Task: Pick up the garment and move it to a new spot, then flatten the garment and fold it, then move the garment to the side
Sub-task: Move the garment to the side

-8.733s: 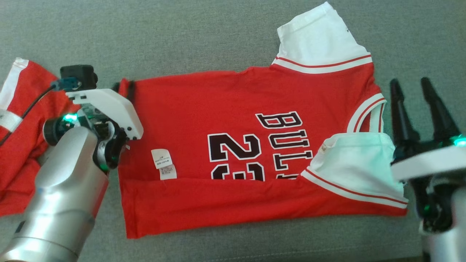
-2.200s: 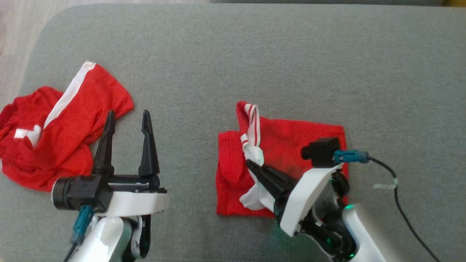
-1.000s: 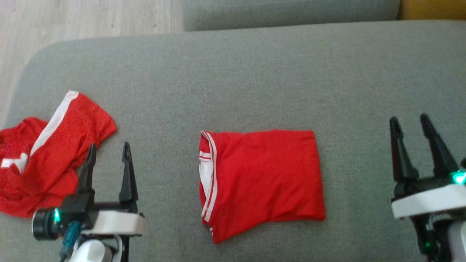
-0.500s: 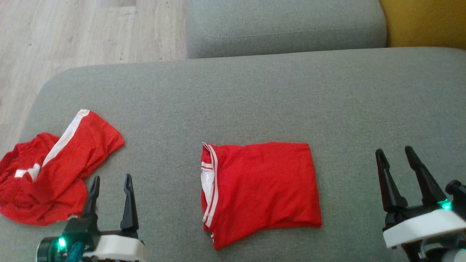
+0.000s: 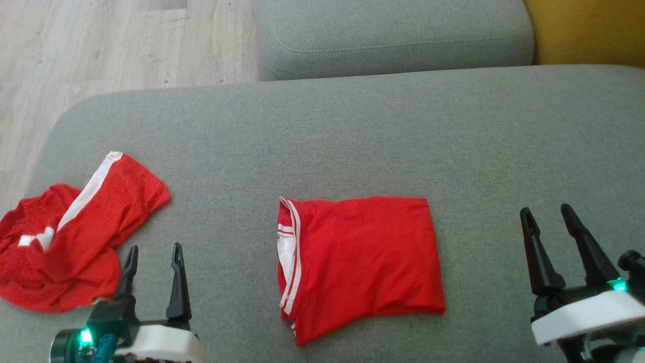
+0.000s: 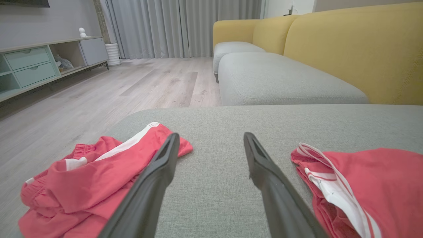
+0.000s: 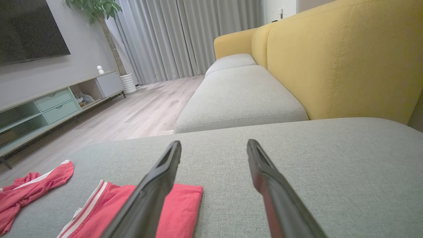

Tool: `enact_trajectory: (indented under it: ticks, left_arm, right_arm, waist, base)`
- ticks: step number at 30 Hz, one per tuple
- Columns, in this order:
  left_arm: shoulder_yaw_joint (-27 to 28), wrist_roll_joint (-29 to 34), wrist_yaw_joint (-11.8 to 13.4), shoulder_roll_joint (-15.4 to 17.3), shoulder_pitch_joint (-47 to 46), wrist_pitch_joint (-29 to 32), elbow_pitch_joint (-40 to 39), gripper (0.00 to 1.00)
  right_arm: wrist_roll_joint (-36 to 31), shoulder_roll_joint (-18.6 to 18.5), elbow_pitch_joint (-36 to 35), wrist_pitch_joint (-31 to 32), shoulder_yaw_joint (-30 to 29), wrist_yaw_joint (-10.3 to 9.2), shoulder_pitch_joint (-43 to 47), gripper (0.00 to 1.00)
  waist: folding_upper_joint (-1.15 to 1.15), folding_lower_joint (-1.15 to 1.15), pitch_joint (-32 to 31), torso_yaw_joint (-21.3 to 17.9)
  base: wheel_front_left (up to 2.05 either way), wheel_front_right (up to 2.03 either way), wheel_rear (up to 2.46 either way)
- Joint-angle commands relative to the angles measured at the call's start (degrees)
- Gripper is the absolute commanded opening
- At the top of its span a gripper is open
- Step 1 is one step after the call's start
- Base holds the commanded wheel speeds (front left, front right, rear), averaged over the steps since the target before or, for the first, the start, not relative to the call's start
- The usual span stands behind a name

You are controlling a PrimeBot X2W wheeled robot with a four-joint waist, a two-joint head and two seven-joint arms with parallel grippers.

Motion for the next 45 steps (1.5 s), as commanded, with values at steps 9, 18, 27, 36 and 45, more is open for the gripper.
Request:
enact_trajectory:
  ticks: [9, 18, 27, 36, 45]
  left_arm:
    - [1.68, 0.0, 0.46, 1.59, -3.58, -0.16, -1.52, 1.0]
    - [1.37, 0.45, 0.49, 1.61, -5.18, -0.43, -2.05, 1.0]
    - [-0.38, 2.38, -0.85, -0.3, -12.48, -1.9, -2.22, 1.0]
    - [-1.29, 3.0, -2.04, -2.97, -16.54, -4.17, -0.26, 1.0]
    - [-0.25, 2.73, -1.99, -3.49, -16.05, -5.23, 1.06, 1.0]
  right_arm:
    - [-1.03, -0.56, -2.31, 0.13, 0.43, -0.04, -1.85, 1.0]
    - [-1.06, -1.05, -2.01, 0.67, 0.32, -0.04, -2.99, 1.0]
    - [2.59, -2.47, 9.55, 1.47, 6.5, -0.04, -6.57, 1.0]
    - [8.26, -2.72, 26.56, 3.67, 12.14, -0.04, -13.26, 1.0]
    - [10.97, -7.78, 26.09, 10.87, 16.71, -0.04, -15.56, 0.0]
  waist:
    - [0.0, 0.0, 0.92, -0.03]
    - [0.0, 0.0, 2.59, 0.66]
    - [0.0, 0.0, 8.99, 5.16]
    - [0.0, 0.0, 12.28, 8.01]
    - [0.0, 0.0, 12.15, 6.35]
  base:
    - [0.0, 0.0, 0.0]
    - [0.0, 0.0, 0.0]
    - [0.0, 0.0, 0.0]
    - [0.0, 0.0, 0.0]
    - [0.0, 0.0, 0.0]
